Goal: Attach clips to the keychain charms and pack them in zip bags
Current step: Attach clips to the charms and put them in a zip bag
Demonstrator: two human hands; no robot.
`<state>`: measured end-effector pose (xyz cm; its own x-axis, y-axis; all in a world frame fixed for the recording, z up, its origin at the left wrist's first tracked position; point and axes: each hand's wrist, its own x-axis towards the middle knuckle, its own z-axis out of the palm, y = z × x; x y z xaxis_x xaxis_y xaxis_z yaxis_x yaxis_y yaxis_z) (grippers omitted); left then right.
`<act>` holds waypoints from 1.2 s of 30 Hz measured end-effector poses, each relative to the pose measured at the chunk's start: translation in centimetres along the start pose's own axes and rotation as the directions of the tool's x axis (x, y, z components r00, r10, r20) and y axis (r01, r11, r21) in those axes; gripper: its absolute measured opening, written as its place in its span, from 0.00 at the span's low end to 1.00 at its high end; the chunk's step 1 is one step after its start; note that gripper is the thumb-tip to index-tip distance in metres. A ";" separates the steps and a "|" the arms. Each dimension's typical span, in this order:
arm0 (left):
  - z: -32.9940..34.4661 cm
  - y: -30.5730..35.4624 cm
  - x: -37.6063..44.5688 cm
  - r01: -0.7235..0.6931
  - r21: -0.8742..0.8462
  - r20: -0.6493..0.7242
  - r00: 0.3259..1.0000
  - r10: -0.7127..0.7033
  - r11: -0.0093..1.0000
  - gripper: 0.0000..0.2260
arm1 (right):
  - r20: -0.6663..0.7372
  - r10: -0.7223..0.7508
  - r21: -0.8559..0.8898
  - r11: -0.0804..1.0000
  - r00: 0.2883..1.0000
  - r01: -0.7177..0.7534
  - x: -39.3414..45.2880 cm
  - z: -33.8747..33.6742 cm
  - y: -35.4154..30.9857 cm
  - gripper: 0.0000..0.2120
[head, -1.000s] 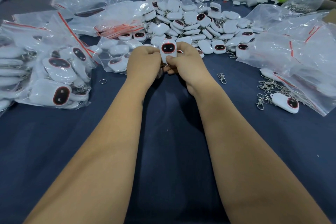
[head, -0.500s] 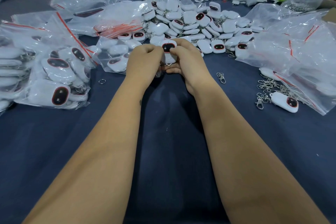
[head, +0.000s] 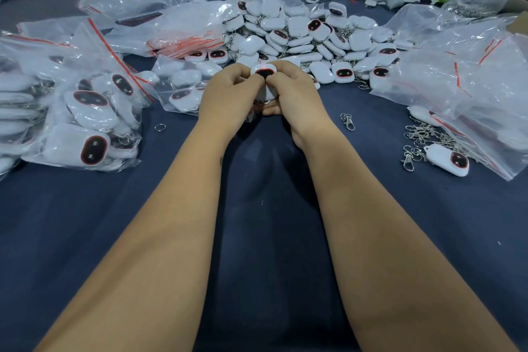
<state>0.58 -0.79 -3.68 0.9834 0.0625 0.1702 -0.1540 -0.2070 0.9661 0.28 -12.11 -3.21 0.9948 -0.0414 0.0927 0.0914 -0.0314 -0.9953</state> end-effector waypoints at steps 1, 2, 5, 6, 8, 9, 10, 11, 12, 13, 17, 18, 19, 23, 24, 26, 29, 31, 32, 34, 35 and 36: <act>0.0 0.0 0.0 0.001 0.004 0.000 1.000 -0.001 1.000 0.10 | -0.002 0.003 0.011 1.000 1.000 -0.003 0.0 0.0 0.0 0.08; 0.1 -0.1 0.0 0.001 0.010 0.000 1.000 -0.001 1.000 0.09 | -0.003 0.005 0.023 1.000 1.000 -0.005 0.0 0.0 0.0 0.08; 0.1 -0.1 0.1 -0.002 0.022 -0.010 1.000 0.002 1.000 0.08 | -0.002 0.010 0.037 0.999 1.000 -0.010 0.0 0.1 -0.1 0.10; 0.1 -0.1 0.1 -0.003 0.022 -0.015 1.000 0.003 1.000 0.08 | -0.001 0.014 0.040 0.999 1.000 -0.014 -0.1 0.1 -0.1 0.10; 0.1 -0.1 0.1 -0.008 0.028 -0.024 1.000 0.009 1.000 0.08 | -0.001 0.020 0.043 0.999 1.000 -0.020 -0.1 0.2 -0.1 0.10; 0.0 0.0 0.0 -0.012 0.038 -0.027 1.000 0.013 0.999 0.08 | -0.002 0.022 0.043 0.999 1.000 -0.022 -0.1 0.2 -0.2 0.10; 0.1 0.0 0.0 -0.016 0.051 -0.031 0.999 0.018 0.999 0.08 | -0.004 0.025 0.043 0.999 1.000 -0.024 -0.1 0.2 -0.2 0.10; 0.1 0.0 -0.1 -0.019 0.064 -0.036 0.999 0.021 0.998 0.08 | -0.006 0.029 0.043 0.999 1.000 -0.028 -0.1 0.2 -0.2 0.10; 0.1 0.0 -0.1 -0.022 0.077 -0.041 0.999 0.025 0.997 0.09 | -0.009 0.034 0.041 0.999 0.999 -0.033 -0.1 0.3 -0.1 0.10; 0.1 0.0 -0.1 -0.024 0.088 -0.043 0.999 0.028 0.996 0.09 | -0.012 0.039 0.036 0.999 0.999 -0.038 -0.1 0.3 -0.1 0.10; 0.0 0.0 -0.2 -0.039 0.107 -0.047 0.998 0.045 0.993 0.09 | -0.014 0.042 0.023 0.999 0.999 -0.041 -0.1 0.4 -0.2 0.10; 0.1 0.0 -0.2 -0.042 0.110 -0.050 0.998 0.048 0.993 0.09 | -0.012 0.039 0.023 0.999 0.999 -0.039 -0.1 0.4 -0.2 0.10; 0.1 0.0 -0.2 -0.044 0.114 -0.049 0.998 0.050 0.993 0.09 | -0.009 0.037 0.025 0.999 0.999 -0.037 -0.2 0.4 -0.3 0.10; 0.1 0.2 -0.3 -0.054 0.148 -0.050 0.997 0.062 0.988 0.11 | -0.007 0.035 0.038 0.999 0.999 -0.034 -0.2 0.3 -0.4 0.11; 0.1 0.2 -0.4 -0.056 0.172 -0.050 0.997 0.065 0.983 0.11 | -0.011 0.034 0.040 0.999 0.999 -0.033 -0.2 0.3 -0.4 0.10; 0.1 0.5 -0.6 -0.049 0.162 -0.063 0.996 0.060 0.985 0.12 | -0.031 0.031 0.041 0.999 0.999 -0.030 -0.2 0.4 -0.3 0.09; -0.2 0.8 -0.5 0.002 -0.099 -0.198 0.980 -0.021 0.995 0.12 | -0.060 0.053 0.040 0.998 0.997 -0.051 0.0 0.3 -0.1 0.07; -1.0 0.9 -0.4 -0.030 -0.213 -0.336 0.941 -0.044 0.977 0.12 | -0.068 0.076 0.064 0.995 0.995 -0.072 0.0 0.3 -0.2 0.06; -1.4 0.9 -0.3 -0.056 -0.261 -0.397 0.916 -0.054 0.964 0.13 | -0.074 0.079 0.074 0.994 0.994 -0.074 0.0 0.3 -0.2 0.06; -2.2 0.8 0.0 -0.086 -0.359 -0.487 0.867 -0.108 0.929 0.13 | -0.097 0.071 0.094 0.994 0.993 -0.062 0.0 0.2 -0.2 0.05; -2.5 0.8 0.2 -0.092 -0.395 -0.511 0.849 -0.135 0.914 0.12 | -0.117 0.063 0.101 0.994 0.991 -0.051 0.0 0.2 -0.2 0.05; -2.7 0.8 0.3 -0.091 -0.404 -0.523 0.839 -0.148 0.910 0.11 | -0.144 0.056 0.102 0.994 0.988 -0.042 0.0 0.2 -0.2 0.05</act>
<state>0.52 1.66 -2.32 0.7982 0.5938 0.1010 -0.2679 0.1999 0.9425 0.24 -11.86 -3.03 0.9817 -0.1862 0.0394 0.0537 0.0723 -0.9959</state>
